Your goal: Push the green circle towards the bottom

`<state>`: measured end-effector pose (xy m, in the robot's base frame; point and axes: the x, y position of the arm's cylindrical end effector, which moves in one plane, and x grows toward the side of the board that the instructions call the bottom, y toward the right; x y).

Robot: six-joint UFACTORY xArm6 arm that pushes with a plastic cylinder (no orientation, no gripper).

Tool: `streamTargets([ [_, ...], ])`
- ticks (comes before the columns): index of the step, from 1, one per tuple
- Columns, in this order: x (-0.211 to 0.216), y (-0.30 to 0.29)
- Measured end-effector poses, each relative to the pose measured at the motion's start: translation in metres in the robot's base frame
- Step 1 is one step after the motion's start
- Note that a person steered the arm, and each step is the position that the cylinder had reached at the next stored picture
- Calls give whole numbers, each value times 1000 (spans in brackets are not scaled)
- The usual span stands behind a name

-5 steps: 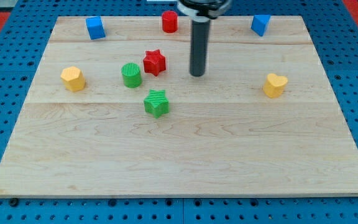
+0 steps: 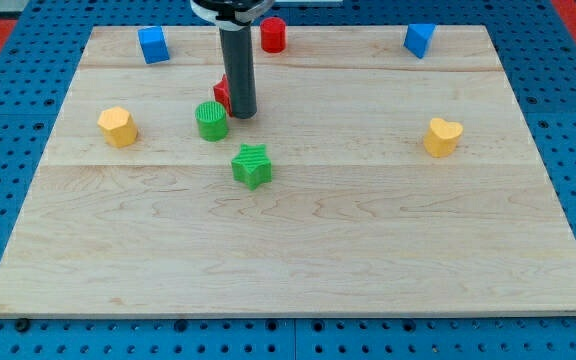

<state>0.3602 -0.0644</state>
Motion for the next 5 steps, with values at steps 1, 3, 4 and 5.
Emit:
streamTargets([
  [1, 0, -8],
  [3, 6, -25],
  [4, -6, -43],
  [5, -8, -62],
])
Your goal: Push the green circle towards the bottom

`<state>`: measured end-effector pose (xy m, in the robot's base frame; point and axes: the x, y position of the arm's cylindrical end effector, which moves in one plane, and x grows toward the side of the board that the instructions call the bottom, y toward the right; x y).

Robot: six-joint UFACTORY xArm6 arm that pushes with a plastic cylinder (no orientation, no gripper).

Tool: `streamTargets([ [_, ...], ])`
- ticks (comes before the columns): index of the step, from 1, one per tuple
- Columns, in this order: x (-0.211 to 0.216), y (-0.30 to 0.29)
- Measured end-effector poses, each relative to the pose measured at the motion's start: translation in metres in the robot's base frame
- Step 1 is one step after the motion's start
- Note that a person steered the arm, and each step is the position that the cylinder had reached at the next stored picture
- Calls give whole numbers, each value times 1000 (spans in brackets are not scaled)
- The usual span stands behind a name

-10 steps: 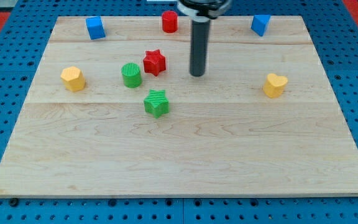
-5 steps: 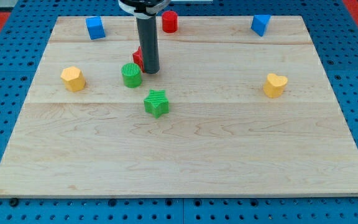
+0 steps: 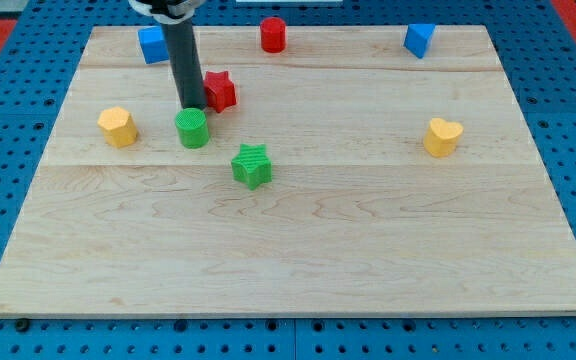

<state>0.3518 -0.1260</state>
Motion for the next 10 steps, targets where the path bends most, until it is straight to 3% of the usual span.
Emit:
streamTargets([
  [2, 14, 38],
  [4, 56, 6],
  [6, 49, -29],
  [9, 116, -37],
  [10, 106, -35],
])
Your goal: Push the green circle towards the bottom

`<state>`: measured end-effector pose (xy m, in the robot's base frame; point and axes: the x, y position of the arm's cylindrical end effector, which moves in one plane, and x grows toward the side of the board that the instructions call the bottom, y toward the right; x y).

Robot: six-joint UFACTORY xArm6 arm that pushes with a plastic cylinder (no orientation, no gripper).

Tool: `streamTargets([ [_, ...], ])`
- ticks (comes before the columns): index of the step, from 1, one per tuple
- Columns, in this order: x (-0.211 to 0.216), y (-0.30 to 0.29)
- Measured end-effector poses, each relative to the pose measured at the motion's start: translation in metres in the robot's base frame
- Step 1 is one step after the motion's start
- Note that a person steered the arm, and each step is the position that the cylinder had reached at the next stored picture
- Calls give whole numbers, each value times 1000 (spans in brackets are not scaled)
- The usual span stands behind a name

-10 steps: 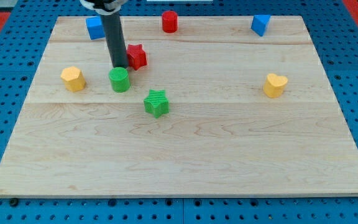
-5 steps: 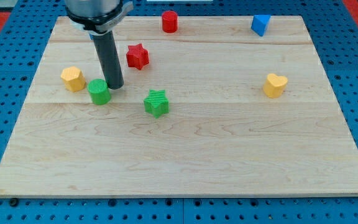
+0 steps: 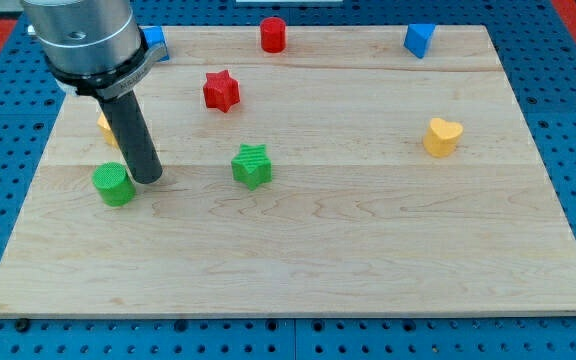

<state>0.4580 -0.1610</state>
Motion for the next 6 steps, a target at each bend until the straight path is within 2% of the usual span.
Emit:
streamTargets([
  [1, -14, 0],
  [3, -13, -39],
  [6, 28, -49],
])
